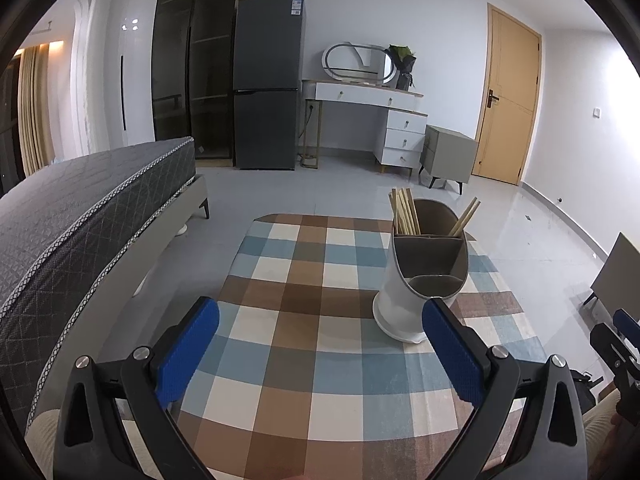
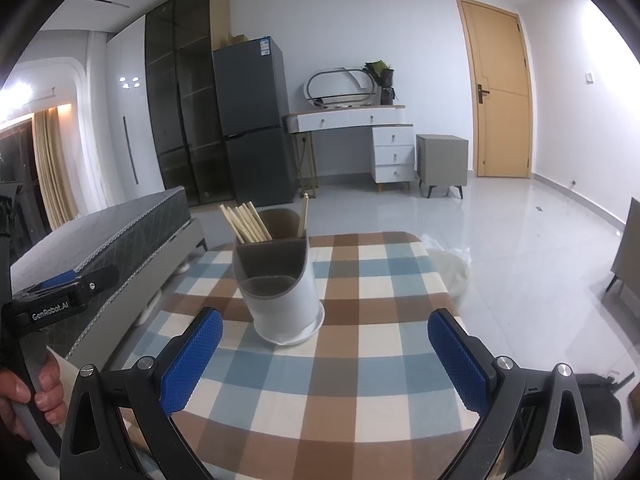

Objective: Organize utensils

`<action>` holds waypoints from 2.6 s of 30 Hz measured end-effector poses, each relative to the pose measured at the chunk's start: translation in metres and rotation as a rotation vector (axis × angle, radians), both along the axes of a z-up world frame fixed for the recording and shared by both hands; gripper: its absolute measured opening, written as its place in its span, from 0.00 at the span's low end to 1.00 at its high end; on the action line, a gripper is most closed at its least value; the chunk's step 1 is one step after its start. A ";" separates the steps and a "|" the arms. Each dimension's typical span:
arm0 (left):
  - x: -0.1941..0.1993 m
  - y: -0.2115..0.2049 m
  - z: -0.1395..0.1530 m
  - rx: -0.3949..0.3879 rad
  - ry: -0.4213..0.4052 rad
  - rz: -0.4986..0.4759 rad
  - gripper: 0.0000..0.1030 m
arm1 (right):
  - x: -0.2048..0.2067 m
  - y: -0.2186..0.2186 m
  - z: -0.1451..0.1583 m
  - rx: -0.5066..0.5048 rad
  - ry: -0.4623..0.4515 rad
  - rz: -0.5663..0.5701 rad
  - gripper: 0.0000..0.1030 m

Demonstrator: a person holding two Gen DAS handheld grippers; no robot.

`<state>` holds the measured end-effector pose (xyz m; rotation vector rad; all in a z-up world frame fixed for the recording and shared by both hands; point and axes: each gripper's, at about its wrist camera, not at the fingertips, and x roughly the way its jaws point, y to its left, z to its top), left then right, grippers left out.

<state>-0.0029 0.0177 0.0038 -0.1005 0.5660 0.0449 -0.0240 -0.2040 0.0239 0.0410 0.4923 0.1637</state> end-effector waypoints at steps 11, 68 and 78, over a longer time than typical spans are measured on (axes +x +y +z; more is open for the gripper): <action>-0.004 -0.002 0.001 0.008 -0.018 -0.023 0.96 | -0.002 0.003 -0.002 -0.012 0.006 0.005 1.00; -0.007 -0.003 0.004 -0.016 -0.028 -0.055 0.96 | -0.003 0.008 -0.005 -0.032 0.014 0.000 1.00; -0.008 -0.004 0.003 -0.011 -0.024 -0.066 0.96 | -0.002 0.008 -0.004 -0.031 0.015 0.003 1.00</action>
